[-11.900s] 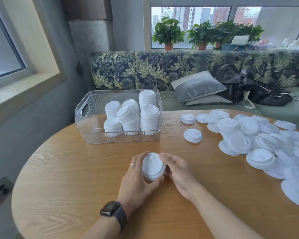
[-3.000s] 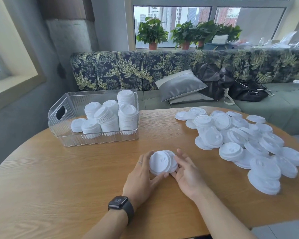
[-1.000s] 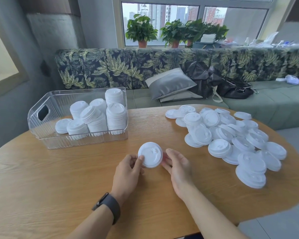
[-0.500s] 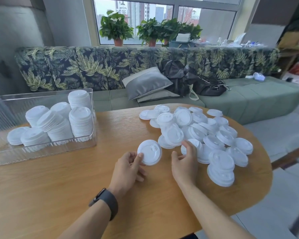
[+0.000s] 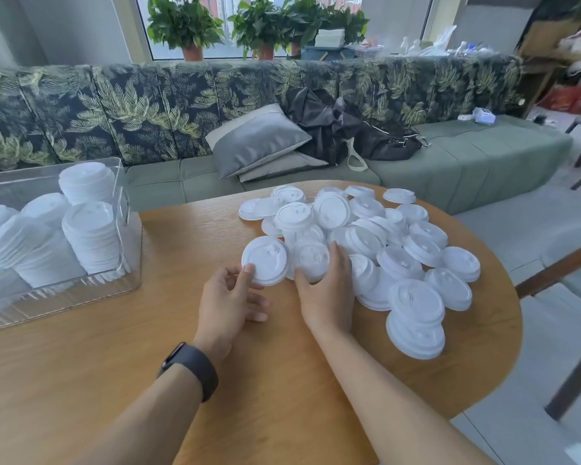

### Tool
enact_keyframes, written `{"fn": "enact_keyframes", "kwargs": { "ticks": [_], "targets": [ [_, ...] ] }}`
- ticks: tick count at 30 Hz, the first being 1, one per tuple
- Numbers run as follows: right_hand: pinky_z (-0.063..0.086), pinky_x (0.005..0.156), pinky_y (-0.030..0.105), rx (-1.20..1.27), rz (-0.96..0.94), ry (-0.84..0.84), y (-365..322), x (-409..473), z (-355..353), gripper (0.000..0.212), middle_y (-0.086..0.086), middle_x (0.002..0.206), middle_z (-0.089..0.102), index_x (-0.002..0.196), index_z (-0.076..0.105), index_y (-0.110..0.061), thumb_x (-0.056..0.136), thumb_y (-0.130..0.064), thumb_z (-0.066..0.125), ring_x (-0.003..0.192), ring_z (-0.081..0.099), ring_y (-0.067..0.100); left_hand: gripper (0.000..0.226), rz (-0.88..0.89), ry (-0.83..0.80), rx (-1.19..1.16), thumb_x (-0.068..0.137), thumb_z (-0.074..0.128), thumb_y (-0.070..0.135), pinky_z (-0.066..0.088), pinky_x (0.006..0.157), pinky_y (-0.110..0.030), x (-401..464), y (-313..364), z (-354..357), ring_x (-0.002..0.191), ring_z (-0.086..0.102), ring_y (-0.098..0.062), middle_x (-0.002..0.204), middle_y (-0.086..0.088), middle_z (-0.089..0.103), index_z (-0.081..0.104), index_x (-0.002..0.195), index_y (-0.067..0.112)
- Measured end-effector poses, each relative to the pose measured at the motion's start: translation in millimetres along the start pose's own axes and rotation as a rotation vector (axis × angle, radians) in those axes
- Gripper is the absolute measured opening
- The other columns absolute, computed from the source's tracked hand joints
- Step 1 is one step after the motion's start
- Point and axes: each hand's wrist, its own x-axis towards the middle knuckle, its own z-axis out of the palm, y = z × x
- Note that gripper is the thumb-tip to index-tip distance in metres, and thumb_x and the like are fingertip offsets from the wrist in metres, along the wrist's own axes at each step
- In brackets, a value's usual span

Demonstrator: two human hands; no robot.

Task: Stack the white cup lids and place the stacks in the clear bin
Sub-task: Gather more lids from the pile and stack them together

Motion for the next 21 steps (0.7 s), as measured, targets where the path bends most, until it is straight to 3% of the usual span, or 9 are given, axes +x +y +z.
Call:
{"fn": "enact_keyframes", "kwargs": {
  "ticks": [8, 11, 14, 16, 21],
  "targets": [
    [0.036, 0.094, 0.019, 0.040, -0.058, 0.062, 2.0, -7.8, 3.5, 0.085, 0.001, 0.135, 0.051, 0.148, 0.049, -0.022, 0.075, -0.044, 0.087, 0.126, 0.049, 0.015, 0.025, 0.007, 0.036, -0.067, 0.105, 0.060, 0.030, 0.058, 0.048, -0.032, -3.3, -1.0, -4.8, 0.061, 0.069, -0.023, 0.089, -0.015, 0.067, 0.061, 0.109, 0.005],
    [0.037, 0.086, 0.015, 0.071, -0.093, 0.038, 0.8, -17.0, 0.9, 0.054, -0.007, 0.121, 0.048, 0.125, 0.063, -0.025, 0.078, -0.035, 0.087, 0.109, 0.053, 0.006, 0.027, -0.006, 0.006, -0.078, 0.105, 0.059, 0.030, 0.059, 0.051, -0.032, -11.6, 0.6, -13.4, 0.063, 0.069, -0.023, 0.090, -0.016, 0.069, 0.060, 0.113, 0.004],
    [0.047, 0.085, 0.024, 0.088, -0.149, 0.041, -1.7, -28.6, -0.6, 0.033, -0.010, 0.114, 0.046, 0.100, 0.061, -0.032, 0.079, -0.029, 0.086, 0.096, 0.046, -0.006, 0.029, -0.036, -0.017, -0.088, 0.106, 0.059, 0.029, 0.060, 0.054, -0.032, -21.8, 2.3, -26.2, 0.064, 0.069, -0.023, 0.091, -0.016, 0.069, 0.060, 0.116, 0.002],
    [0.046, 0.085, 0.026, 0.090, -0.136, 0.018, -3.7, -35.1, -0.1, 0.037, -0.010, 0.118, 0.045, 0.105, 0.059, -0.032, 0.080, -0.034, 0.086, 0.096, 0.047, -0.004, 0.029, -0.045, -0.014, -0.098, 0.105, 0.058, 0.029, 0.061, 0.054, -0.032, -29.2, 2.8, -36.6, 0.064, 0.069, -0.023, 0.090, -0.015, 0.067, 0.060, 0.115, 0.002],
    [0.049, 0.084, 0.031, -0.101, -0.166, -0.082, -14.5, -47.2, 6.4, 0.071, -0.011, 0.138, 0.041, 0.134, 0.052, -0.026, 0.078, -0.060, 0.080, 0.114, 0.054, 0.010, 0.031, -0.052, 0.024, -0.107, 0.105, 0.059, 0.030, 0.060, 0.053, -0.033, -43.9, 2.0, -67.9, 0.066, 0.069, -0.024, 0.092, -0.016, 0.066, 0.061, 0.116, 0.001]
  ]
}}
